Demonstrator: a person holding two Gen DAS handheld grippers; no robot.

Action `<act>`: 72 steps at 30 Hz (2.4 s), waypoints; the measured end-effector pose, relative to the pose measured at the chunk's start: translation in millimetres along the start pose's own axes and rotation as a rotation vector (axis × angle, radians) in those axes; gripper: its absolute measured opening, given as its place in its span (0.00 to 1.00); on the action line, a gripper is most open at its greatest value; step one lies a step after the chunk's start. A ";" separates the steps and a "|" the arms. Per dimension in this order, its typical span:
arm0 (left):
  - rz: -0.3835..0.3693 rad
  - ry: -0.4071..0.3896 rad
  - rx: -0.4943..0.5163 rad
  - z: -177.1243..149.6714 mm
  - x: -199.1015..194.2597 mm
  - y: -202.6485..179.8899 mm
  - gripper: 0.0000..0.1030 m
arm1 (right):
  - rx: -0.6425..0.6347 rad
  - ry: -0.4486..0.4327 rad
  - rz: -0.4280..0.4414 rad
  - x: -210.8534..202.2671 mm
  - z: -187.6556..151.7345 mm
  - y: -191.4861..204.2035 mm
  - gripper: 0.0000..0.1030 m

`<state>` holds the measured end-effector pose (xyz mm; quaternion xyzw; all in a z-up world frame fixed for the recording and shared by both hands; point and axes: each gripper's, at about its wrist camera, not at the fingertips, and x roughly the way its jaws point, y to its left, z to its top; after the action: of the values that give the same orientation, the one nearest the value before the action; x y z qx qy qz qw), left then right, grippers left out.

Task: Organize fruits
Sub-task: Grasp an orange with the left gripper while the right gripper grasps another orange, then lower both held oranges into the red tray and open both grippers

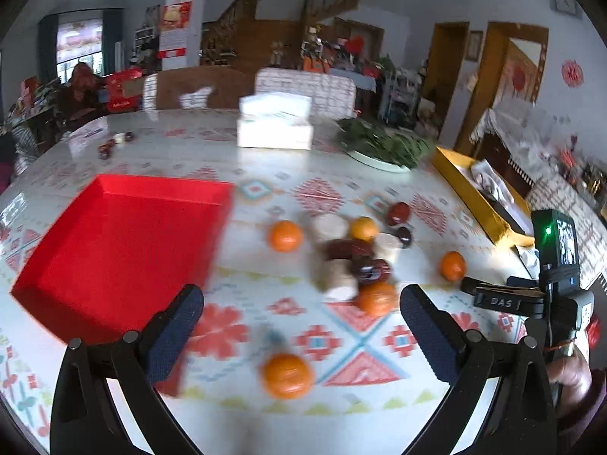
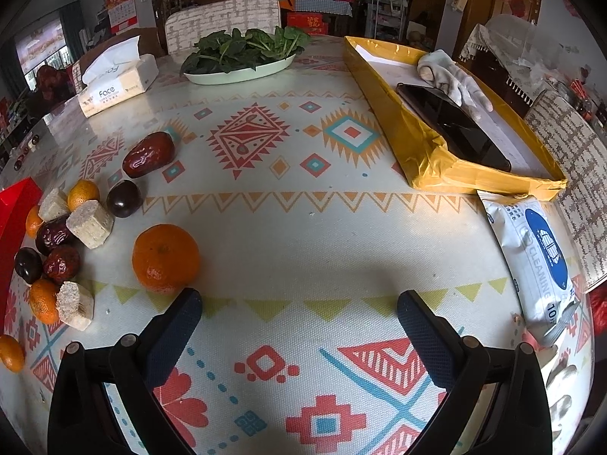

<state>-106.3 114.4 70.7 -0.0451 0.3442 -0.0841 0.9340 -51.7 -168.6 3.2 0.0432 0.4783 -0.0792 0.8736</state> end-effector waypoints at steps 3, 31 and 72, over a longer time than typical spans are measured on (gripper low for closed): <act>-0.046 -0.037 0.024 -8.5 -9.6 17.4 1.00 | 0.002 -0.003 0.004 -1.3 -1.9 -1.1 1.00; -0.082 0.251 0.210 -41.4 52.2 -15.1 0.48 | -0.099 -0.044 0.157 -4.4 13.9 46.6 0.61; 0.102 0.025 -0.377 -7.9 -8.7 236.2 0.51 | -0.525 0.076 0.695 -47.1 -13.2 362.9 0.39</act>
<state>-88.2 347.7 36.7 -0.2008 0.3675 0.0289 0.9076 -22.3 194.9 35.6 -0.0190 0.4712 0.3452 0.8115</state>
